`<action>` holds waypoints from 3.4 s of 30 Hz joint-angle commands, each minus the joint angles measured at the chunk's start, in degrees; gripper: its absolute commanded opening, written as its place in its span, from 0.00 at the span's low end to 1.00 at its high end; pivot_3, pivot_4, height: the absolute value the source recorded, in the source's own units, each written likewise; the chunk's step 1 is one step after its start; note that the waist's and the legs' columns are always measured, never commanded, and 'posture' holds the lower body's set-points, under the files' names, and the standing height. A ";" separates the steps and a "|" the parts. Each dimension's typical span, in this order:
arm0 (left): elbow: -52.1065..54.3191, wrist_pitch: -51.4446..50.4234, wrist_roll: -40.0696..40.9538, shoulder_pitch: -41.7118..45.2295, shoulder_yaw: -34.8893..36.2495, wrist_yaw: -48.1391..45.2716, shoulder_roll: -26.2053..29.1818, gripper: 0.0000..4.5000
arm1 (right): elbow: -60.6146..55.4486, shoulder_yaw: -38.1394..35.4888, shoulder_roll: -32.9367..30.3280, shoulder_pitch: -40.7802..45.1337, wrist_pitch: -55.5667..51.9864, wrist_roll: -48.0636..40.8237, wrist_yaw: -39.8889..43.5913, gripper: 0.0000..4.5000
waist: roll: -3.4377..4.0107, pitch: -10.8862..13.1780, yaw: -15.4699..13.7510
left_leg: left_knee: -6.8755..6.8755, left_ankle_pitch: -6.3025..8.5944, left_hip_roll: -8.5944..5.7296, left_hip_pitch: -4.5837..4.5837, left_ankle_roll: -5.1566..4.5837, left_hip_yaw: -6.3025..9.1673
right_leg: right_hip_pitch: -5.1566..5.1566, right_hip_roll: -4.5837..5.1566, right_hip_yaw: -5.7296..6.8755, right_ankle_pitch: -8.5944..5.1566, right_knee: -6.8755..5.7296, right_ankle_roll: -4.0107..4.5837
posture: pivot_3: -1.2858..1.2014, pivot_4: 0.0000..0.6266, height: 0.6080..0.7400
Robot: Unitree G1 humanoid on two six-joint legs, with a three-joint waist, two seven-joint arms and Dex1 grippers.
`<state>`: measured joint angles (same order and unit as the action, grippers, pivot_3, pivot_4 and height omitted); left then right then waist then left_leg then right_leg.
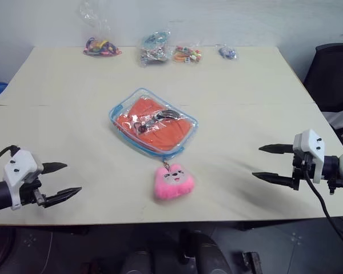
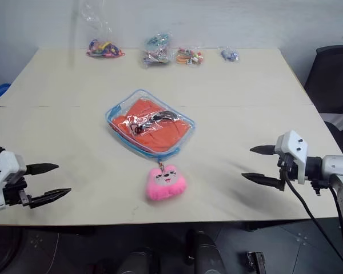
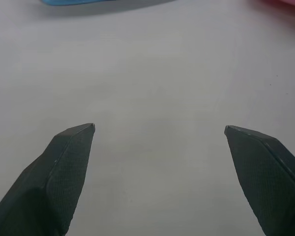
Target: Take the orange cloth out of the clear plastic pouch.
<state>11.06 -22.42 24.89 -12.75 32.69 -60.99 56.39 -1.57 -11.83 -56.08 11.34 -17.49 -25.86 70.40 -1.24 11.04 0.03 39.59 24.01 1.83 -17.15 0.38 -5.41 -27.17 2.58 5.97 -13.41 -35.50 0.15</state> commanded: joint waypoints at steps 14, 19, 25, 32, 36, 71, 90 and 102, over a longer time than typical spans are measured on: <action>0.86 -1.24 0.13 3.45 -1.78 2.95 -0.69 1.00 | -2.59 -1.77 3.14 0.13 0.44 0.05 -5.57 1.00 | 0.00 0.00 0.04 | 0.00 -0.05 -0.03 -0.08 0.09 -0.09 | -0.15 0.00 -0.07 0.01 -0.10 0.01 | 0.52 0.24 1.00; 1.17 -1.49 -0.07 3.11 -2.34 3.03 -1.26 1.00 | -4.13 -1.92 3.40 -0.73 -0.27 -0.51 -6.27 1.00 | 0.00 0.00 0.03 | 0.00 -0.07 -0.03 -0.07 0.11 -0.10 | -0.16 0.00 -0.08 0.01 -0.14 0.01 | 0.52 0.24 1.00; 1.55 -2.23 1.02 4.35 -2.63 3.49 -2.36 1.00 | -4.80 -1.94 3.37 0.04 -1.22 -1.21 -7.14 1.00 | 0.00 0.00 0.03 | 0.00 -0.09 -0.04 -0.05 0.11 -0.11 | -0.15 0.00 -0.10 0.01 -0.16 0.02 | 0.52 0.24 1.00; 2.78 -9.43 6.52 13.94 -4.86 9.21 -5.23 1.00 | -10.74 -0.85 5.77 0.34 -3.07 -2.18 -11.52 1.00 | 0.00 0.00 -0.10 | 0.02 -0.13 -0.05 -0.05 0.14 -0.10 | -0.13 0.00 -0.10 0.03 -0.20 0.04 | 0.52 0.24 1.00; 1.99 -16.42 8.40 26.12 -10.89 14.21 -7.78 1.00 | -19.83 0.06 9.14 0.91 -9.25 -6.57 -16.20 1.00 | -0.01 -0.01 -0.61 | 0.06 -0.22 -0.09 -0.05 0.25 -0.05 | -0.12 0.03 -0.12 0.09 -0.33 0.08 | 0.52 0.24 1.00; -55.69 0.50 -24.87 74.00 -41.54 22.77 -33.67 0.14 | -36.66 11.49 19.88 9.37 -22.01 -4.10 -38.58 1.00 | -0.10 -0.05 -1.05 | 0.42 -0.51 -0.15 -0.26 0.35 -0.07 | -0.21 -0.07 -0.03 0.18 -0.48 0.13 | 0.52 0.24 1.00; -40.98 -11.49 -20.51 46.03 -7.47 50.84 -9.93 0.06 | -28.04 14.28 19.06 17.49 -18.30 -12.14 -18.29 1.00 | -0.27 -0.10 0.61 | 0.36 -0.52 -0.08 -0.23 0.37 0.02 | -0.27 0.08 0.04 0.19 -0.54 0.15 | 0.52 0.24 1.00; -26.65 -17.34 -16.41 34.76 -0.47 52.36 -11.40 0.61 | -22.97 16.79 19.95 21.21 -16.73 -9.55 -14.29 1.00 | -0.52 -0.24 -1.02 | 0.41 -0.46 -0.11 -0.32 0.27 0.08 | -0.24 0.18 0.13 0.21 -0.51 0.11 | 0.52 0.24 1.00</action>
<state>-19.20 -39.41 7.81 22.40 29.55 -8.91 43.85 -23.92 5.48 -35.91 32.02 -35.24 -35.18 55.57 -1.76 10.80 -0.99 40.00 23.55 1.74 -17.47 0.67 -5.34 -27.42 2.74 6.09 -13.19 -36.01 0.26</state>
